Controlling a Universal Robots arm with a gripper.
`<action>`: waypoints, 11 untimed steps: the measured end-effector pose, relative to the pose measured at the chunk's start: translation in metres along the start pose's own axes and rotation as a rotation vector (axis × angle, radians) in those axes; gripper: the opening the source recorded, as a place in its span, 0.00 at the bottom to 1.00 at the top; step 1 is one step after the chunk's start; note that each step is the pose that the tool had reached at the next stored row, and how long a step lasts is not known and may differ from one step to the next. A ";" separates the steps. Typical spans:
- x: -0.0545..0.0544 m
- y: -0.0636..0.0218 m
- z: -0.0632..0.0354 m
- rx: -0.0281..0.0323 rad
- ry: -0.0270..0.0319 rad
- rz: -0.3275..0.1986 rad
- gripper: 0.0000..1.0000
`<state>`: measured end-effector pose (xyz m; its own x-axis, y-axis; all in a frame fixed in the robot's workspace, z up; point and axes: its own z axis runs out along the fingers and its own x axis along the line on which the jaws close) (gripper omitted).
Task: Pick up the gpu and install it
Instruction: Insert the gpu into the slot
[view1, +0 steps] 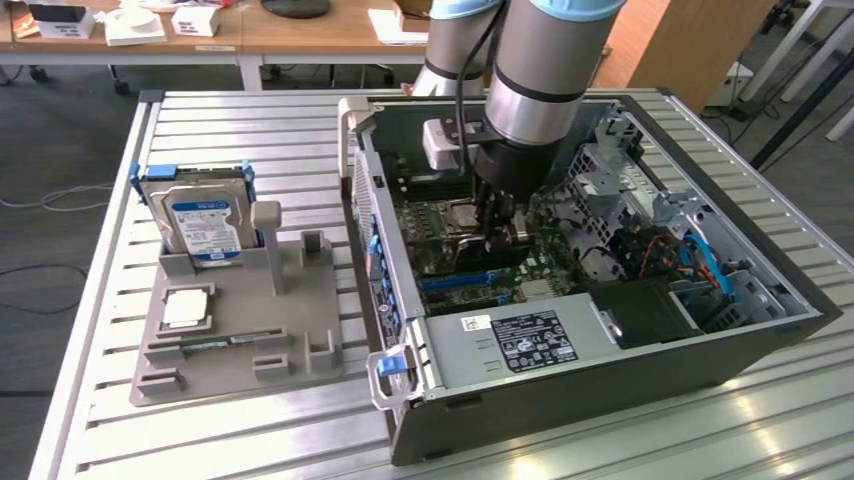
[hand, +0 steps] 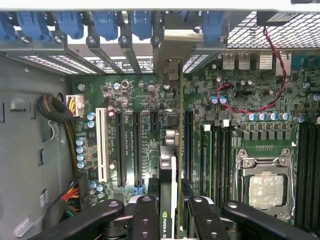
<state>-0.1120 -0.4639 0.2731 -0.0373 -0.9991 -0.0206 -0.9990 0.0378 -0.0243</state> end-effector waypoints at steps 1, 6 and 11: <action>0.000 0.0002 0.0005 0.0000 0.0001 0.000 0.27; -0.001 0.0009 0.0034 0.0000 0.0000 0.000 0.27; -0.001 0.0010 0.0041 0.0000 0.0000 0.000 0.27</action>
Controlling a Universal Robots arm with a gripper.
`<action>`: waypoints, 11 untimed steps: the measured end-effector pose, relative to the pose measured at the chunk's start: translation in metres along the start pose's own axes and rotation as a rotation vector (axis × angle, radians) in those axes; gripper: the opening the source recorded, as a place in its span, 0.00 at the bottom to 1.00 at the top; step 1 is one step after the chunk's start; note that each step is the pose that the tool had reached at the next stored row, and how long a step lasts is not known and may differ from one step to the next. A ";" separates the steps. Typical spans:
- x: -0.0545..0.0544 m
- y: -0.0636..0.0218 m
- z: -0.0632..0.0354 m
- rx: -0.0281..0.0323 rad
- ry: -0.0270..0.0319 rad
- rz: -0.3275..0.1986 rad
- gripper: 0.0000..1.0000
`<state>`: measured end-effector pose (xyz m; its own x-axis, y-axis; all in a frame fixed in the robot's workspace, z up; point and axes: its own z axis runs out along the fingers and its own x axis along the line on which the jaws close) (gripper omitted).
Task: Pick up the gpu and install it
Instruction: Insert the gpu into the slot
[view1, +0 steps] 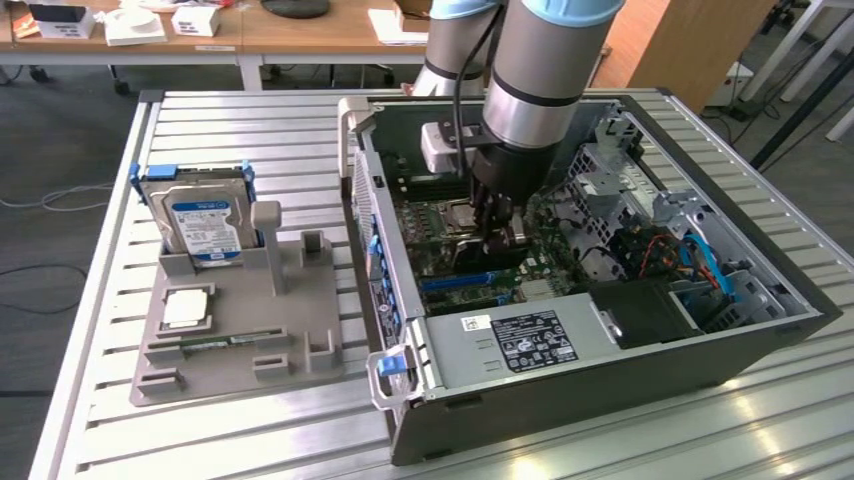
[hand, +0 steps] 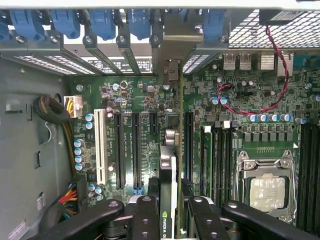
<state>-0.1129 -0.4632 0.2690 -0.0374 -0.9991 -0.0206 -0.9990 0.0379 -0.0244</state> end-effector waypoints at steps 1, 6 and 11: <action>0.000 0.0000 0.0007 0.0001 -0.0003 0.000 0.27; 0.000 0.0000 0.0009 -0.0002 0.0002 0.000 0.27; 0.000 0.0001 0.0015 -0.0001 0.0004 0.000 0.27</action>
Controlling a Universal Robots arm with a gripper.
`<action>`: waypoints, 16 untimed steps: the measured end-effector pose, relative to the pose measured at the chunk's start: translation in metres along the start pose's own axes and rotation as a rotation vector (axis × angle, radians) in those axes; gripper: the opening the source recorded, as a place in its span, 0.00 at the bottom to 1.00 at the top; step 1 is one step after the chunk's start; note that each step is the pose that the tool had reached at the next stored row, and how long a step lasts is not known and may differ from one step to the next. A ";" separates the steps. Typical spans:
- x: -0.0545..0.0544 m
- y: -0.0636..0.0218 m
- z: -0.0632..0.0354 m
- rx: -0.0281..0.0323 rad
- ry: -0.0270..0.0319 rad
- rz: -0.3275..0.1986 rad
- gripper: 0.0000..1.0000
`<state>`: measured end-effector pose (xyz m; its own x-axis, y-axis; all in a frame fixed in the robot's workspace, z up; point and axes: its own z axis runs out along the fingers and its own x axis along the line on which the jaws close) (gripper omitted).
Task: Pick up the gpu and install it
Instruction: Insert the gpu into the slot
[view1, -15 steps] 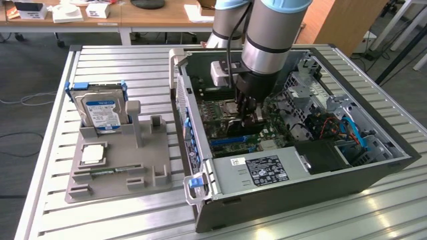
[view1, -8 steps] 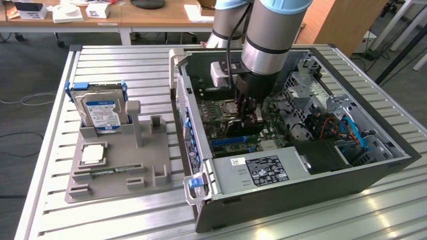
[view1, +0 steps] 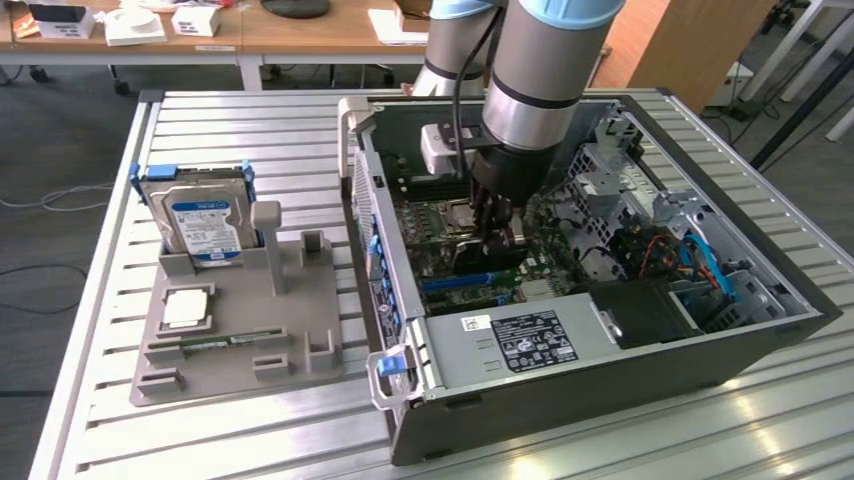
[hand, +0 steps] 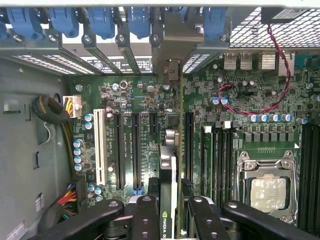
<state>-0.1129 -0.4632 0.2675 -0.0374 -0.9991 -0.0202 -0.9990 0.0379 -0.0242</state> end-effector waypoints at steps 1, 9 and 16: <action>0.000 0.0000 0.0002 0.0001 -0.0002 0.000 0.27; 0.000 0.0005 0.0010 0.0001 -0.0001 0.004 0.27; 0.000 0.0005 0.0011 0.0002 0.0001 0.010 0.27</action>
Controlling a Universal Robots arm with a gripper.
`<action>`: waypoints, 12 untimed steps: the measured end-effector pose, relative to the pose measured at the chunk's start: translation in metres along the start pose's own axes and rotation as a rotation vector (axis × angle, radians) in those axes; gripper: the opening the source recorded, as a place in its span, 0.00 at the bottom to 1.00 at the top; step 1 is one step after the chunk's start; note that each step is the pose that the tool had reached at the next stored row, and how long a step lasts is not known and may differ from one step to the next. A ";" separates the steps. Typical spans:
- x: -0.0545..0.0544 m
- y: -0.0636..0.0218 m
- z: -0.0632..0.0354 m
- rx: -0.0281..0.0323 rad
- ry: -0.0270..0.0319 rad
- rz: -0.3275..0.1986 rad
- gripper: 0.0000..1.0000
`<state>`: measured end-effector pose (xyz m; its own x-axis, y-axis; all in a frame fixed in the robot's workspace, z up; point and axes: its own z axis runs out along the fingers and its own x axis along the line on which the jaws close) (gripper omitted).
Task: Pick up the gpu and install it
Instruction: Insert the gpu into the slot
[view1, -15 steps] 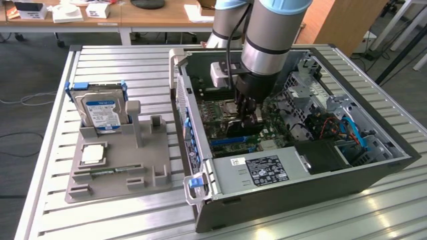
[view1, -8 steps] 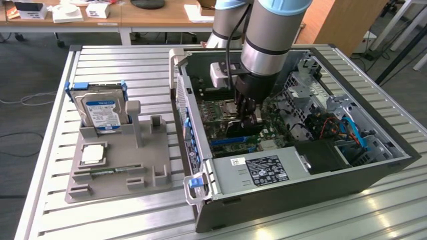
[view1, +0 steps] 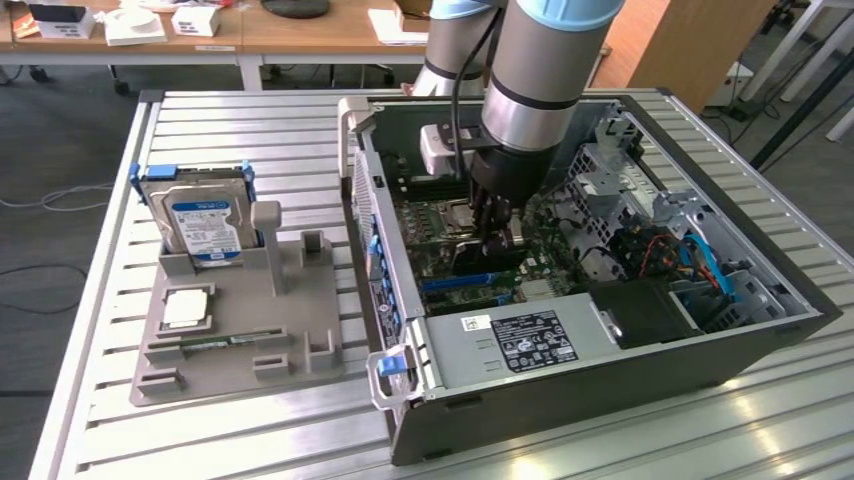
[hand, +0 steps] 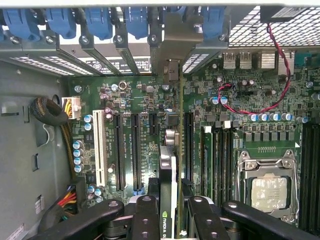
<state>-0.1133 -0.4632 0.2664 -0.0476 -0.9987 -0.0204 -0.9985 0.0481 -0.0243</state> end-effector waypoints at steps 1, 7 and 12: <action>0.000 0.0000 0.0000 0.0000 0.0001 0.000 0.27; 0.000 0.0000 0.0007 0.0000 0.0001 0.000 0.27; 0.000 0.0000 0.0012 0.0001 -0.0001 0.000 0.27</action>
<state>-0.1134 -0.4632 0.2652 -0.0476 -0.9987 -0.0205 -0.9985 0.0481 -0.0243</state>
